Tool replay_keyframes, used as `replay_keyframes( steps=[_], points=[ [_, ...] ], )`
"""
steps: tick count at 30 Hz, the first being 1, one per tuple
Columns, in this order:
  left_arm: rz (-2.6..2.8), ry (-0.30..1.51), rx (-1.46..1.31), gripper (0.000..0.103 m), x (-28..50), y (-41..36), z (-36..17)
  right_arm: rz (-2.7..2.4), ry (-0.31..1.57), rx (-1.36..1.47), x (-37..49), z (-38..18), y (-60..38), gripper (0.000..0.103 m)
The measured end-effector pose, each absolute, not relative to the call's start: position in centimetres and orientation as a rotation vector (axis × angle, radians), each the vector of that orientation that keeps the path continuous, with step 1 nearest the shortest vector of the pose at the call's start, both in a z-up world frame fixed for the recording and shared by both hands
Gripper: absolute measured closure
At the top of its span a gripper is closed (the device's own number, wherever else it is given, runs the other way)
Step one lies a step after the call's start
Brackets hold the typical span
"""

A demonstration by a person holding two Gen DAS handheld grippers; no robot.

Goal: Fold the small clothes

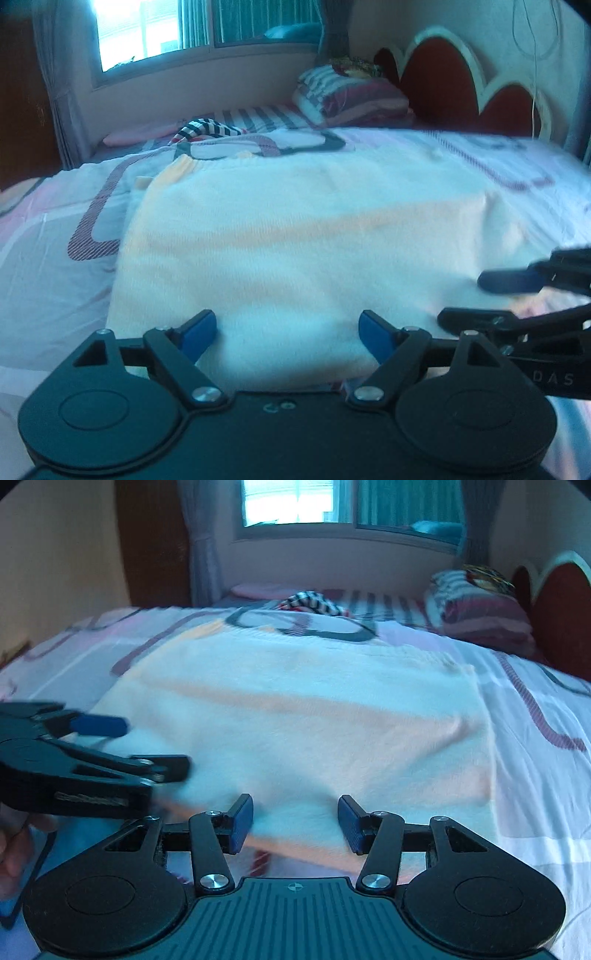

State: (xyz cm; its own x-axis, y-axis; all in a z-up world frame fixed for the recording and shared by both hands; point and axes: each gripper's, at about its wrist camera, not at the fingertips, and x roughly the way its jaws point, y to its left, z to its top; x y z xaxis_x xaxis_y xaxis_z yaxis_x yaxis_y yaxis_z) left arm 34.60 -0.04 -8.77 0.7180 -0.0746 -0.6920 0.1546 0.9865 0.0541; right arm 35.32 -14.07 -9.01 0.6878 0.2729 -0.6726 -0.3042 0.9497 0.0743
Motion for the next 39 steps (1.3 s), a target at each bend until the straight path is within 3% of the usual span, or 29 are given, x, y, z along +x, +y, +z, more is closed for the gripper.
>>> replay_keyframes(
  steps=[8,11,14,20,23,36,39],
  points=[
    [-0.070,0.770,0.037,0.017,32.8,6.3,-8.7,0.093,0.766,-0.018,33.9,-9.3,-21.7,0.051],
    [-0.058,0.766,0.033,0.018,32.7,6.4,-8.5,0.093,0.801,0.110,33.2,-9.8,-24.7,0.051],
    [-0.027,0.771,0.039,0.018,32.9,5.6,-8.4,0.087,0.794,0.053,33.3,-9.3,-23.8,0.052],
    [-0.008,0.772,0.032,0.018,32.8,5.4,-8.7,0.100,0.701,0.067,32.8,-7.1,-22.6,0.074],
    [-0.011,0.773,0.035,0.017,32.7,5.5,-8.7,0.083,0.789,0.048,34.0,-8.7,-22.2,0.074],
    [-0.044,0.782,0.008,0.015,32.6,6.6,-8.8,0.112,0.805,0.035,34.1,-9.3,-23.1,0.074],
    [-0.024,0.831,-0.035,0.001,32.5,7.9,-9.2,0.120,0.809,0.025,34.1,-9.3,-23.2,0.074]
  ],
)
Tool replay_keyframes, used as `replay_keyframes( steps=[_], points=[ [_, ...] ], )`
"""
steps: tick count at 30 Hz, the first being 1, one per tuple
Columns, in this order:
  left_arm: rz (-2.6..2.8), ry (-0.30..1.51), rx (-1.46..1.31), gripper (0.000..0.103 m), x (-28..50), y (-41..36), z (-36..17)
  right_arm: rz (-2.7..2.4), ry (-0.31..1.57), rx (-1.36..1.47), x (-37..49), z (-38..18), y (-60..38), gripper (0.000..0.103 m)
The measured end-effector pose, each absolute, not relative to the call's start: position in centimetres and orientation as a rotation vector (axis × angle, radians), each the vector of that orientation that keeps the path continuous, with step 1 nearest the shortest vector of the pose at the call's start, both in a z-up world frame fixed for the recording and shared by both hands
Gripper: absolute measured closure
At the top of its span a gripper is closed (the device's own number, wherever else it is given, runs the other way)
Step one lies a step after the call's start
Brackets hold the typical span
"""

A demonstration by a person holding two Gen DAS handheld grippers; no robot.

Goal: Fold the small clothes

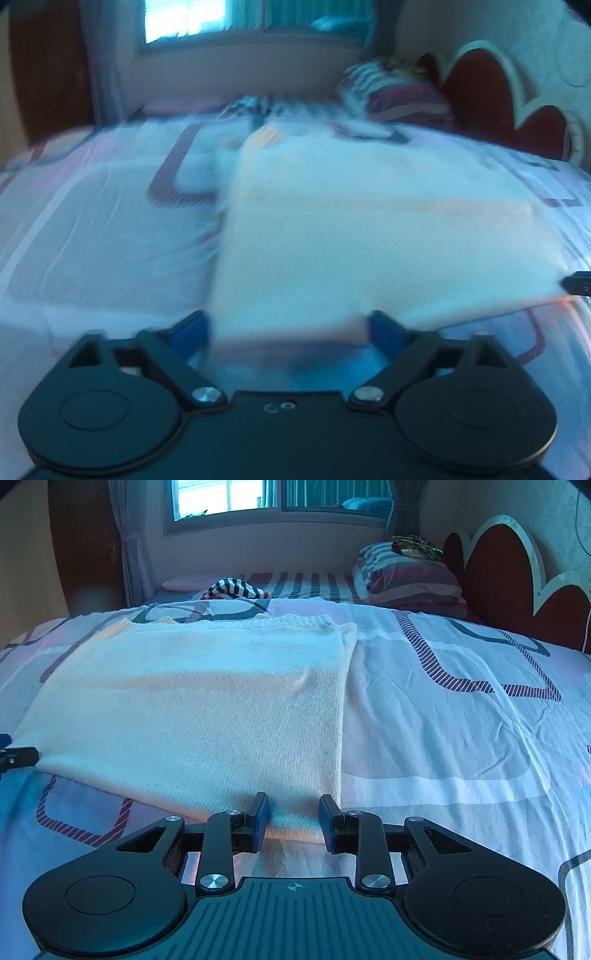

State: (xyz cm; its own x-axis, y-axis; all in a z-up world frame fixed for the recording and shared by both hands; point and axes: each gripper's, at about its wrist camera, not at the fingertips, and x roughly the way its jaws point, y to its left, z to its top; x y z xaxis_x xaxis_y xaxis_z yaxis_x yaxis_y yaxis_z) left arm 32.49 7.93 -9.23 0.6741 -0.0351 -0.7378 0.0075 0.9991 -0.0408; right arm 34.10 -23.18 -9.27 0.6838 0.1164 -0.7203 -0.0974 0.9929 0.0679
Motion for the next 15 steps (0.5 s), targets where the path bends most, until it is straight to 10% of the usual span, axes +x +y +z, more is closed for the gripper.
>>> replay_keyframes(
  steps=[15],
  points=[
    [0.059,0.812,-0.122,0.014,29.0,9.7,-7.5,0.151,0.759,0.167,32.0,-7.3,-23.9,0.074]
  ],
)
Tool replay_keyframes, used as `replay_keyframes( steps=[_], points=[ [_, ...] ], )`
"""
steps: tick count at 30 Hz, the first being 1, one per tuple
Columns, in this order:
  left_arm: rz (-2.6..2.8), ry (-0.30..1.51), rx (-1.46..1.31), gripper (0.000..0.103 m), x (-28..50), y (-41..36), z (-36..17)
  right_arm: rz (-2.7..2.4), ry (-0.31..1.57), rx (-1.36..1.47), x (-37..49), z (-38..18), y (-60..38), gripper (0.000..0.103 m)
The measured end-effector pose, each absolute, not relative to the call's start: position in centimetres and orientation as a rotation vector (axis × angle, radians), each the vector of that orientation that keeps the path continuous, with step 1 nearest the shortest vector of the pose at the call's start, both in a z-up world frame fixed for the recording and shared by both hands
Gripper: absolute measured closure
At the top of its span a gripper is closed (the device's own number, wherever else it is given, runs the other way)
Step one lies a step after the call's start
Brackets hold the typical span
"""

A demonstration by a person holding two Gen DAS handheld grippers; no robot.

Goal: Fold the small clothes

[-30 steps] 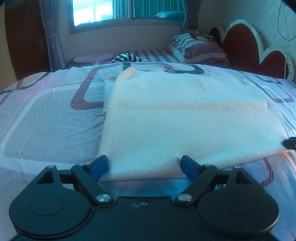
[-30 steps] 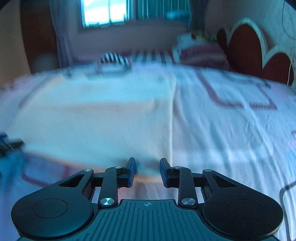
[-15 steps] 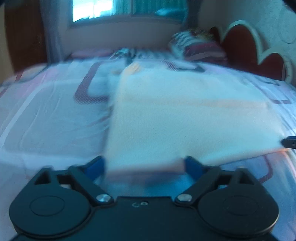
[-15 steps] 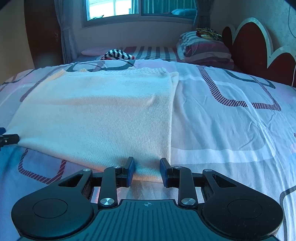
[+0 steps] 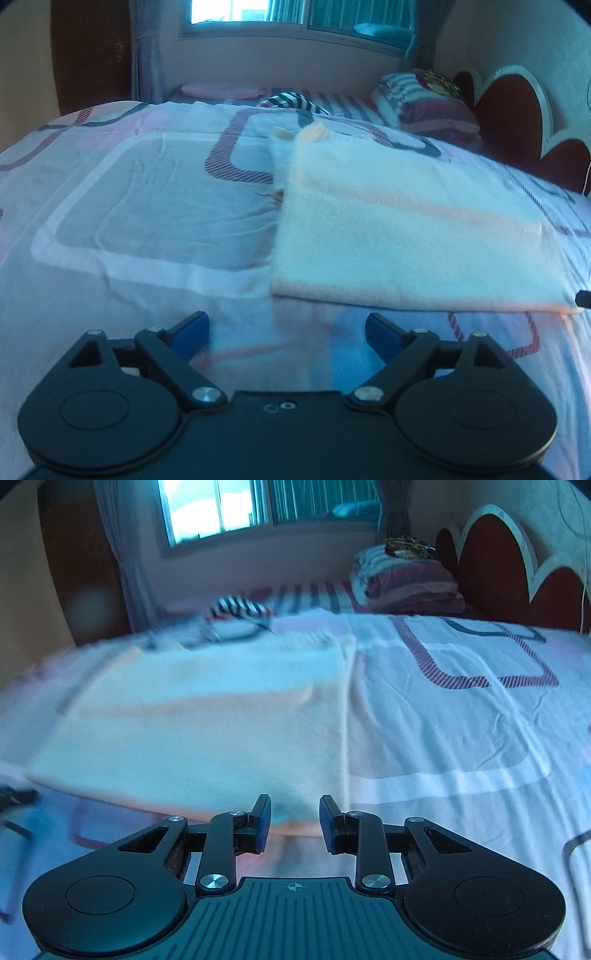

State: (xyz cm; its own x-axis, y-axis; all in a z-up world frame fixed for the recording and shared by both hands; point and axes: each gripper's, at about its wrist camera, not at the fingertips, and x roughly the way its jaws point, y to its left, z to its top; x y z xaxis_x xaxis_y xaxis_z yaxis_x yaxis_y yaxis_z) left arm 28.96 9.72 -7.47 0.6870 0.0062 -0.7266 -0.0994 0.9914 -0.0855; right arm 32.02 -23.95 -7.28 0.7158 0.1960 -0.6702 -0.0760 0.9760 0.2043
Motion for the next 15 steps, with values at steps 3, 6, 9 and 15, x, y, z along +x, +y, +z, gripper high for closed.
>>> replay_keyframes(
  steps=[3,6,9,15],
  points=[
    [0.049,0.797,-0.146,0.018,28.4,9.5,-6.9,0.168,0.727,0.185,30.5,-6.4,-23.7,0.083],
    [0.033,0.793,-0.202,0.024,28.3,9.2,-6.6,0.178,0.725,0.212,29.9,-5.8,-23.2,0.084],
    [0.005,0.803,-0.328,0.028,28.4,9.0,-6.5,0.177,0.716,0.228,29.6,-5.3,-22.8,0.084],
    [-0.003,0.811,-0.769,0.046,28.7,9.9,-8.7,0.184,0.717,0.235,29.5,-4.9,-22.2,0.084]
  ],
)
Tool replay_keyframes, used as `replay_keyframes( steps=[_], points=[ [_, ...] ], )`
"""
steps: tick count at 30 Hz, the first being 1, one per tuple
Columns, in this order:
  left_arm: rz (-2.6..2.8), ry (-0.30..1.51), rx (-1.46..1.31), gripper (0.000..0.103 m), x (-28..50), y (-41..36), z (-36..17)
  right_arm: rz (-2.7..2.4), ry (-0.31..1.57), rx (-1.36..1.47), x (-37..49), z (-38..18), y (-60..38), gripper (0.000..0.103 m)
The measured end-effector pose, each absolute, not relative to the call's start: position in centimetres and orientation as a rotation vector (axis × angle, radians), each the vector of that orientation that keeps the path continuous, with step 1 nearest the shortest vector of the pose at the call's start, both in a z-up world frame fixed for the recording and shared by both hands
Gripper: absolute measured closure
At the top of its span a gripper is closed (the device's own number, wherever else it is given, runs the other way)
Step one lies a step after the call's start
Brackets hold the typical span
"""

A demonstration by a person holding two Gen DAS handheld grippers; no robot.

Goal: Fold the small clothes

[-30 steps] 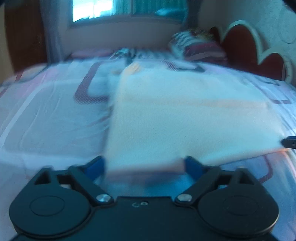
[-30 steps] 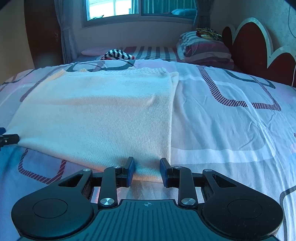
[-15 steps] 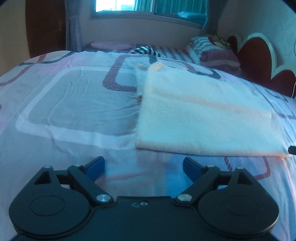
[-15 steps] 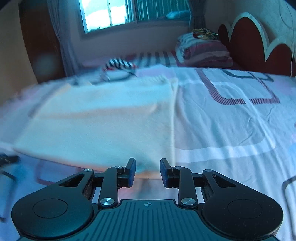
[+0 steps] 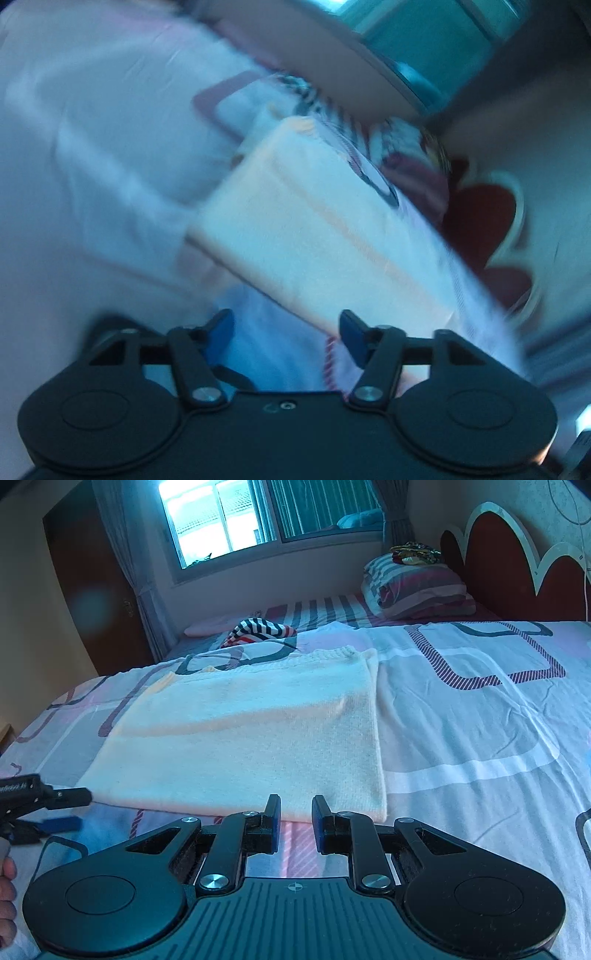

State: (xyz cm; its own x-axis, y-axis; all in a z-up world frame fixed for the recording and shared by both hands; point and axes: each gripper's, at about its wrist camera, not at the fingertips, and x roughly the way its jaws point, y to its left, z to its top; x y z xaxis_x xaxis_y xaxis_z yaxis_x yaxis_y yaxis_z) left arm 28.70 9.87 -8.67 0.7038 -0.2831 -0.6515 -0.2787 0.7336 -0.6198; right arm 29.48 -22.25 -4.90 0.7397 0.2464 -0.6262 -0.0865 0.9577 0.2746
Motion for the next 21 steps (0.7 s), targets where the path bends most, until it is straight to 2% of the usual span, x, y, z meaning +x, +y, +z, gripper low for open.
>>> replay_keyframes(
  steps=[8,11,18,21],
  points=[
    [0.078,0.688,-0.982,0.044,30.2,10.0,-10.9,0.189,0.661,0.305,30.7,-3.7,-22.3,0.084],
    [0.087,0.625,-0.986,0.045,31.4,10.0,-11.3,0.217,0.648,0.332,32.3,-3.5,-21.8,0.100],
    [0.170,0.547,-1.028,0.053,32.8,9.8,-11.7,0.263,0.654,0.367,36.8,-4.5,-19.6,0.101],
    [0.200,0.519,-1.059,0.053,33.2,9.8,-11.9,0.281,0.675,0.375,38.9,-5.2,-18.5,0.101]
  ],
)
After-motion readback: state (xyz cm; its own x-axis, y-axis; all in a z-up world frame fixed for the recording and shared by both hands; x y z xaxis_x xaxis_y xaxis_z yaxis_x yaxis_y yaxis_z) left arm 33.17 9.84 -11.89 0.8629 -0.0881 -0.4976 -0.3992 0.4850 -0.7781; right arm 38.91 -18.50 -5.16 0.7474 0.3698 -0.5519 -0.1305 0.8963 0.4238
